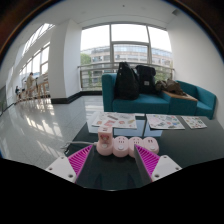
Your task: Unplug charger
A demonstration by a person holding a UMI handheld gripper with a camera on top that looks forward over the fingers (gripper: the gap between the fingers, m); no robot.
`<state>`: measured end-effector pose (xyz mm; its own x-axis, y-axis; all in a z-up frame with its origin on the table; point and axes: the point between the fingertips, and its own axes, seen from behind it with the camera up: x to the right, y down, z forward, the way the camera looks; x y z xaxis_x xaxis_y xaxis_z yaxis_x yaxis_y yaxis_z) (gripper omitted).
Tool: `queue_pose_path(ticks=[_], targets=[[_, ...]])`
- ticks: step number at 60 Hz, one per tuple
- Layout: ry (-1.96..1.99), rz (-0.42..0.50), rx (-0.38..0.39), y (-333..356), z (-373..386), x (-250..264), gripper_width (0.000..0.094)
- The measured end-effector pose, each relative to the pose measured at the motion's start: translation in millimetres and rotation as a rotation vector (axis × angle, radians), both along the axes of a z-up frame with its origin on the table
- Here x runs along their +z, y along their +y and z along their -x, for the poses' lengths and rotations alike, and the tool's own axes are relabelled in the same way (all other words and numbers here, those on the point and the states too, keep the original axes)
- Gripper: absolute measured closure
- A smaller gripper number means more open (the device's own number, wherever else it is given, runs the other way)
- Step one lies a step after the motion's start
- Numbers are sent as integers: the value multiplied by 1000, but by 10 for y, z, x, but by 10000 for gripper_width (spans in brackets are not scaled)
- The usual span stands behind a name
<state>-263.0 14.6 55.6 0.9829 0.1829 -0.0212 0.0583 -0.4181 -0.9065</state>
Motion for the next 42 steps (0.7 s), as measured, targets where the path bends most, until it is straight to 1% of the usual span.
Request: queue_pose_path(ticks=[6, 10, 13, 16, 18, 20, 21, 23, 28, 30, 33, 35, 36, 37, 38, 41, 42], targets=[[-14, 4, -37, 435, 157, -88, 151], [-15, -7, -40, 647, 248, -90, 193], [-31, -18, -43, 749, 291, -103, 264], [-58, -13, -33, 817, 354, -153, 360], [-75, 1, -28, 837, 387, -209, 454], [-93, 17, -30, 864, 393, -291, 567], [-100, 25, -32, 846, 375, -293, 606], [-100, 6, -48, 861, 363, -249, 617], [-60, 7, -66, 853, 376, -247, 675], [-53, 3, -70, 908, 385, -288, 694], [-39, 2, -66, 885, 369, -214, 736], [-15, 13, -65, 893, 370, -203, 767], [4, 23, -65, 905, 363, -186, 768], [30, 6, -71, 939, 388, -110, 769], [62, -22, -72, 953, 369, 76, 768], [87, -258, -64, 1063, 302, 1068, 771], [92, -352, -68, 1030, 269, 1446, 772]])
